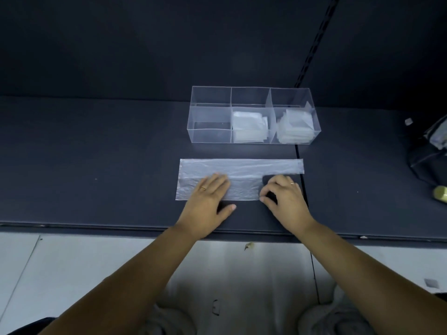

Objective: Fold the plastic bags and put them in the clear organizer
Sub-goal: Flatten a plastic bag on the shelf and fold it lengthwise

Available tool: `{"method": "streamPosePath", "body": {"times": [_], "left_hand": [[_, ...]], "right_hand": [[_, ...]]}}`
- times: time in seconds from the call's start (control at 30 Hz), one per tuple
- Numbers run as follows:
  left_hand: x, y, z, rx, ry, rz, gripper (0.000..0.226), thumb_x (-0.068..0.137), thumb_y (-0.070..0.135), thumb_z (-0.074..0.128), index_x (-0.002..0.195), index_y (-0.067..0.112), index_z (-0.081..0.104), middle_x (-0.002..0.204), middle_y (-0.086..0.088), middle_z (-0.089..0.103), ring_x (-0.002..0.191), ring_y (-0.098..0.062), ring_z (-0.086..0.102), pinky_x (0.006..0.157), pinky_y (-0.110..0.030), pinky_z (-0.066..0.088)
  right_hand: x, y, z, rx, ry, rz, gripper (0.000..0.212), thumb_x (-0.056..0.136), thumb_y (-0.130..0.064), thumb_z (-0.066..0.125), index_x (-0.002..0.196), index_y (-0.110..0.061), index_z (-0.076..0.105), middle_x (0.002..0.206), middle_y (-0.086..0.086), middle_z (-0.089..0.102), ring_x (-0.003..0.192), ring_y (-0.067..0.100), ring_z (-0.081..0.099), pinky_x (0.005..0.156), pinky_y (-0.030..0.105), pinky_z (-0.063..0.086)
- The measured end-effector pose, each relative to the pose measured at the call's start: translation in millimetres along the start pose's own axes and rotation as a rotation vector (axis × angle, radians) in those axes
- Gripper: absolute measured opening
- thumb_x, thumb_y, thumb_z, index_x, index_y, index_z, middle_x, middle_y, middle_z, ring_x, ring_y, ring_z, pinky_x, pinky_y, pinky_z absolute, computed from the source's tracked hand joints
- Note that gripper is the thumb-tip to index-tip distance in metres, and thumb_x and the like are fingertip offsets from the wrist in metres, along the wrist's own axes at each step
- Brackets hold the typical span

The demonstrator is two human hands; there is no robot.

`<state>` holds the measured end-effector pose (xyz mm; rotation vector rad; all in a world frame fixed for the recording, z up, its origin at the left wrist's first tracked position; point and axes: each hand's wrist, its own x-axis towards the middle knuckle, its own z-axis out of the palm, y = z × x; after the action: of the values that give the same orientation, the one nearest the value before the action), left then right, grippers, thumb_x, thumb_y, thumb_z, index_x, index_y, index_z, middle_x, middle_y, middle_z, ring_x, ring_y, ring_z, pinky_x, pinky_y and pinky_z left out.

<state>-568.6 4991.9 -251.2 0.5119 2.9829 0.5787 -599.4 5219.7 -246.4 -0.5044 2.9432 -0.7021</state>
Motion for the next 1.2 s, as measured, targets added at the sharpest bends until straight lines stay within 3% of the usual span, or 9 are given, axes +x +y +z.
{"method": "streamPosePath", "body": {"times": [0.17,0.27,0.4,0.57,0.67,0.77,0.87,0.93,1.2], "left_hand": [[0.9,6.1,11.5,0.007,-0.033,-0.059,0.068,0.094,0.050,0.048,0.150,0.018,0.027,0.158,0.004,0.021,0.146,-0.011,0.013,0.118,-0.024,-0.002],[4.0,15.3,9.5,0.004,0.042,-0.051,0.049,0.095,0.033,0.055,0.139,0.013,0.048,0.147,0.000,0.044,0.138,-0.015,0.037,0.115,-0.027,0.018],[0.3,37.3,8.1,0.042,0.228,0.041,0.015,0.072,-0.001,0.078,0.085,0.005,0.073,0.088,-0.008,0.074,0.080,-0.024,0.071,0.072,-0.033,0.059],[-15.0,63.0,5.3,0.106,0.148,0.024,0.024,0.055,0.002,0.082,0.064,0.017,0.065,0.060,0.004,0.063,0.055,-0.016,0.061,0.055,-0.021,0.047],[-19.9,73.2,1.3,0.158,0.085,-0.023,0.024,0.054,0.006,0.082,0.057,0.020,0.062,0.053,0.006,0.059,0.049,-0.014,0.058,0.057,-0.020,0.047],[-18.9,67.2,-3.3,0.187,-0.001,-0.065,0.011,0.078,0.009,0.064,0.074,0.020,0.065,0.069,0.002,0.066,0.068,-0.019,0.062,0.077,-0.024,0.042],[-20.7,43.6,-13.4,0.016,-0.027,-0.168,0.022,0.093,0.017,0.049,0.101,0.022,0.070,0.099,0.002,0.071,0.094,-0.021,0.062,0.085,-0.027,0.043],[-23.6,20.7,-25.2,-0.153,-0.017,-0.276,0.020,0.094,0.021,0.056,0.104,0.020,0.072,0.107,0.004,0.071,0.101,-0.018,0.063,0.087,-0.028,0.046],[-24.9,-42.3,-48.5,-0.676,0.059,-0.720,0.020,0.088,0.018,0.066,0.070,0.025,0.070,0.064,0.006,0.069,0.064,-0.005,0.062,0.067,-0.014,0.042]], "right_hand": [[15.6,-9.1,-1.9,-0.043,-0.129,0.040,0.012,0.092,-0.013,0.058,0.081,-0.018,0.059,0.101,-0.001,0.051,0.100,0.021,0.048,0.087,0.029,0.032],[10.0,-7.0,-20.9,0.106,-0.229,0.081,0.014,0.094,-0.012,0.055,0.081,-0.015,0.059,0.097,-0.002,0.050,0.100,0.020,0.049,0.093,0.031,0.038],[-7.6,-4.6,-45.7,0.048,-0.247,0.051,0.005,0.089,-0.022,0.062,0.085,-0.022,0.059,0.105,-0.007,0.047,0.107,0.013,0.045,0.100,0.030,0.032],[-33.8,-24.5,-37.9,-0.175,-0.204,-0.157,0.073,0.072,-0.051,0.070,0.136,-0.028,0.043,0.147,-0.013,0.029,0.137,0.009,0.021,0.115,0.032,-0.005],[-35.4,-32.2,-18.7,-0.171,-0.141,-0.176,0.045,0.078,-0.032,0.073,0.120,-0.023,0.060,0.133,-0.012,0.050,0.130,0.011,0.039,0.115,0.029,0.000],[-29.4,-24.5,-19.3,0.054,-0.103,-0.018,0.006,0.081,-0.018,0.073,0.083,-0.019,0.067,0.096,-0.008,0.067,0.100,0.014,0.057,0.101,0.025,0.035],[-23.0,-11.0,-27.2,0.378,-0.149,0.203,0.012,0.086,-0.016,0.068,0.076,-0.021,0.063,0.087,-0.011,0.068,0.085,-0.001,0.059,0.076,0.015,0.043],[-16.8,-4.7,-29.2,0.524,-0.152,0.313,0.012,0.089,-0.017,0.066,0.077,-0.018,0.063,0.090,-0.010,0.069,0.088,-0.002,0.060,0.078,0.011,0.042],[0.0,2.4,-10.8,0.544,0.006,0.536,0.010,0.088,-0.019,0.066,0.082,-0.012,0.067,0.078,-0.003,0.069,0.077,0.012,0.061,0.063,0.015,0.042]]}}
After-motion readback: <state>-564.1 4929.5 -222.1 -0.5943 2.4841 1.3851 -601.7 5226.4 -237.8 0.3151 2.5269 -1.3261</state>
